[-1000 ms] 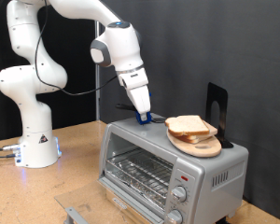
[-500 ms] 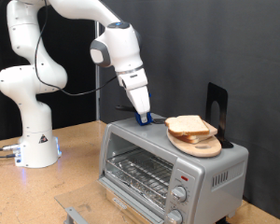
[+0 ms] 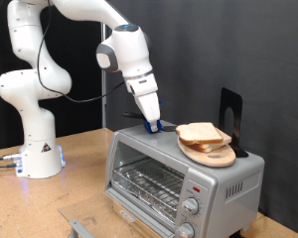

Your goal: Make a piece of toast with the oven

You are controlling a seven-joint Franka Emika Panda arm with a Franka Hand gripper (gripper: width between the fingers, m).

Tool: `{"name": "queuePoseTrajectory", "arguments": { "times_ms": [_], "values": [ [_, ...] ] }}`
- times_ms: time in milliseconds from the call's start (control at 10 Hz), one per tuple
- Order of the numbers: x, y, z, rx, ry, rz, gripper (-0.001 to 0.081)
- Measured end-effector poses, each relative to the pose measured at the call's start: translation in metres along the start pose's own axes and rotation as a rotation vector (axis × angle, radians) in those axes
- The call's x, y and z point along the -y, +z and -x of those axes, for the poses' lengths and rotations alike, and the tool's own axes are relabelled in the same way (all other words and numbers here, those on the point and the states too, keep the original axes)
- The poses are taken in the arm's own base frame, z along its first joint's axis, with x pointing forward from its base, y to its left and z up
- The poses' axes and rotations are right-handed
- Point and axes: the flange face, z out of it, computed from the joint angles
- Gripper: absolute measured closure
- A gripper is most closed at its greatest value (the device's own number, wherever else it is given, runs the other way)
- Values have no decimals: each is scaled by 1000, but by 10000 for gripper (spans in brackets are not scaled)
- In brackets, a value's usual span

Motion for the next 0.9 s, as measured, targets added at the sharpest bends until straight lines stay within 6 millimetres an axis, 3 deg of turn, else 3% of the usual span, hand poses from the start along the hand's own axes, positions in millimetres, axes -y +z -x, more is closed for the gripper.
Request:
{"name": "queuePoseTrajectory", "arguments": {
  "times_ms": [900],
  "values": [
    [5, 0, -2, -23, -42, -4, 0]
  ]
}}
